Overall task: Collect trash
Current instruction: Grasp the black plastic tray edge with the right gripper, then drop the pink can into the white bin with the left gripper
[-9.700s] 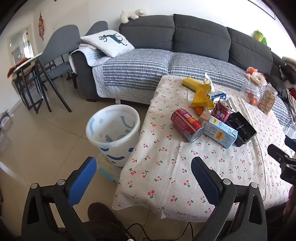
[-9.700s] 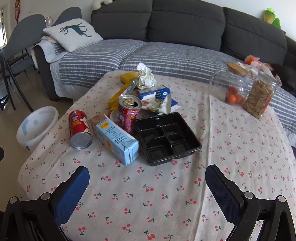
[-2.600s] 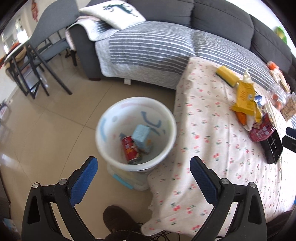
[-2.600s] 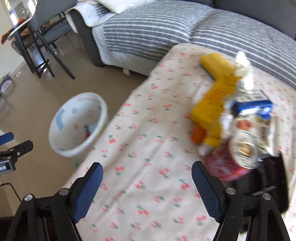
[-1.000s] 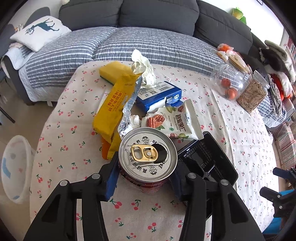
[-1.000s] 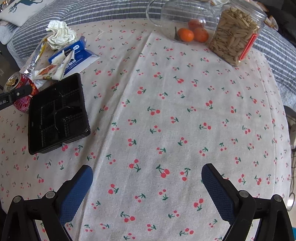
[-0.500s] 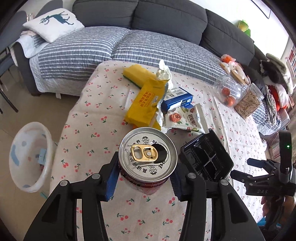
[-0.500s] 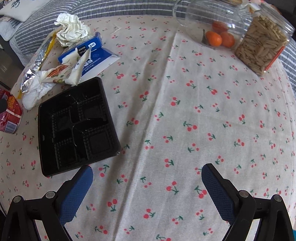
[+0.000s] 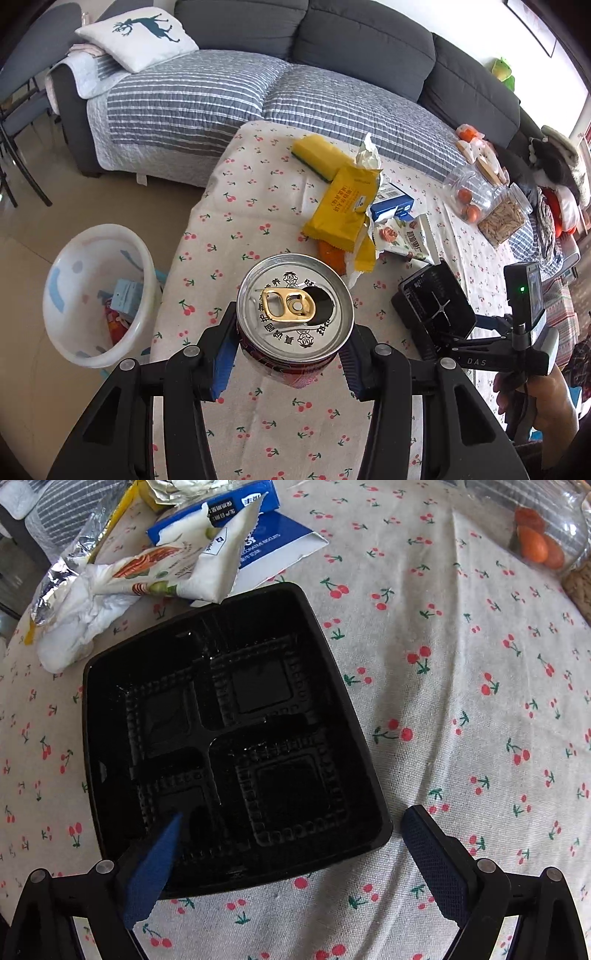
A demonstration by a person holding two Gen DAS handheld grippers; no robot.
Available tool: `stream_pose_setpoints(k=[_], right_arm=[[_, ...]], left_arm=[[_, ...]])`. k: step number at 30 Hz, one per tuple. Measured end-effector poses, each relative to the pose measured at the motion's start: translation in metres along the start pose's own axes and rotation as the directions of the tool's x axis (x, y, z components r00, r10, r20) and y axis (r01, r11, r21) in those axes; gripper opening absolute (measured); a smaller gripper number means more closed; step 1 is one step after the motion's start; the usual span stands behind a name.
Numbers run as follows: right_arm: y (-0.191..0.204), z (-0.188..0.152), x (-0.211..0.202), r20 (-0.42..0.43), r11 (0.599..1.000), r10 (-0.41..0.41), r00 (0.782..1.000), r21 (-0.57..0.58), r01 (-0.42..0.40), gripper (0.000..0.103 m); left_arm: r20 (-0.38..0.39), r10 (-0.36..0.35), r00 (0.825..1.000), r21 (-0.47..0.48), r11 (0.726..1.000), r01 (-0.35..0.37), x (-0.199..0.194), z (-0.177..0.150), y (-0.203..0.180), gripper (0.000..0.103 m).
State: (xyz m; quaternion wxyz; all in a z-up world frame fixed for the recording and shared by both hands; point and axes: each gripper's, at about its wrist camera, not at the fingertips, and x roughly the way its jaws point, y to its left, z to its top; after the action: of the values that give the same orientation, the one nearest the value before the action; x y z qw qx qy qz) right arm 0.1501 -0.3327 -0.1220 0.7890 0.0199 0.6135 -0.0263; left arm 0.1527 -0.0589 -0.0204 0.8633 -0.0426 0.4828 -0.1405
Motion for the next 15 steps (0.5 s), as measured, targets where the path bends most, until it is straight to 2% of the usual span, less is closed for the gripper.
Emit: stream_pose_setpoints(k=[3, 6, 8, 12, 13, 15], right_arm=[[0.001, 0.000, 0.001, 0.013, 1.000, -0.020, 1.000, 0.002, 0.020, 0.094], [0.000, 0.000, -0.001, 0.033, 0.999, -0.035, 0.999, 0.008, 0.034, 0.085], [-0.001, -0.001, -0.005, 0.051, 0.999, -0.051, 0.997, 0.016, 0.050, 0.069], [-0.010, -0.003, -0.011, 0.057, 0.999, -0.021, 0.998, 0.033, 0.019, 0.065], [-0.011, -0.003, -0.012, 0.059, 0.999, -0.014, 0.998, 0.037, 0.011, 0.059], [-0.015, -0.004, -0.017, 0.068, 0.998, 0.028, 0.997, 0.057, -0.032, 0.059]], left_arm=[[-0.002, 0.003, 1.000, -0.005, 1.000, -0.003, -0.002, -0.002, 0.007, 0.052], [-0.004, 0.004, 1.000, -0.009, 1.000, -0.004, -0.004, -0.003, 0.011, 0.052], [-0.003, 0.004, 1.000, -0.014, 1.000, -0.004, -0.005, -0.004, 0.014, 0.052], [-0.001, 0.004, 1.000, -0.018, 1.000, -0.004, -0.008, -0.006, 0.017, 0.052], [-0.001, 0.005, 1.000, -0.018, 1.000, -0.005, -0.008, -0.006, 0.018, 0.052], [-0.001, 0.006, 1.000, -0.023, 1.000, -0.006, -0.009, -0.006, 0.019, 0.052]])
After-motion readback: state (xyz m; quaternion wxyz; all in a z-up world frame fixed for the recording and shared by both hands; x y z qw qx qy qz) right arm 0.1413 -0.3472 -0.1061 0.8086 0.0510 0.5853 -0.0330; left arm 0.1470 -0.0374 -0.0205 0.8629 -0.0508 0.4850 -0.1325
